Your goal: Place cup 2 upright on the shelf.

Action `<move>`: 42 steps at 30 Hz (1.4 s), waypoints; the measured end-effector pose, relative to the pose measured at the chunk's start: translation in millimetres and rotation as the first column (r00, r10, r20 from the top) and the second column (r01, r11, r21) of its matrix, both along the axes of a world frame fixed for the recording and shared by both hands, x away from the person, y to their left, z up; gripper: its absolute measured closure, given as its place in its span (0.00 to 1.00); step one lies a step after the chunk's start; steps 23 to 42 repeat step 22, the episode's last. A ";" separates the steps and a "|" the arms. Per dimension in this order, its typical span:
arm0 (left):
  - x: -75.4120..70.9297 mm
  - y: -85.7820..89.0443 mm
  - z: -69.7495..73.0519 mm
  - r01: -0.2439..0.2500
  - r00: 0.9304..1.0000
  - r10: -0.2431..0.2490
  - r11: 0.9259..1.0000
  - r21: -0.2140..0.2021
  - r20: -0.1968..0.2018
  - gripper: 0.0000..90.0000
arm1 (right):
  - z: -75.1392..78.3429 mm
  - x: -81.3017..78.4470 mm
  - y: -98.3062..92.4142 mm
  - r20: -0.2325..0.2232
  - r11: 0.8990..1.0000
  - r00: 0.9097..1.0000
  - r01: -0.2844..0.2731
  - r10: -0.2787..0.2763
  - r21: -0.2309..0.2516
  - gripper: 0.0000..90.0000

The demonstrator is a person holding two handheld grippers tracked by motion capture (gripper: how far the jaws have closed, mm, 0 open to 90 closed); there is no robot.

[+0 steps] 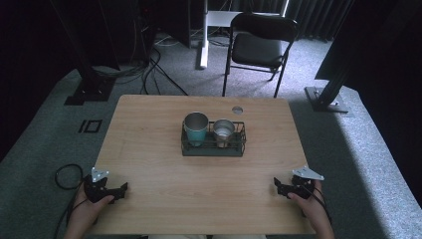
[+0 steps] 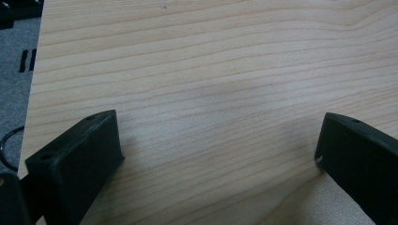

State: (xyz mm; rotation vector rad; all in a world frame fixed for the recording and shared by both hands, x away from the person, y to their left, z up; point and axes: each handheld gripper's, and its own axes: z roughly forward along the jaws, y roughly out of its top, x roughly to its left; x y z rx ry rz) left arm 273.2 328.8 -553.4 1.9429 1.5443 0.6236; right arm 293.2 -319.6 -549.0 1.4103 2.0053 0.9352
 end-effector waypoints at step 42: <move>0.0 0.0 0.0 0.000 1.000 0.000 1.000 0.000 0.000 0.01 | -6.7 -10.1 -12.9 -0.084 1.000 0.996 0.007 -0.007 0.003 0.12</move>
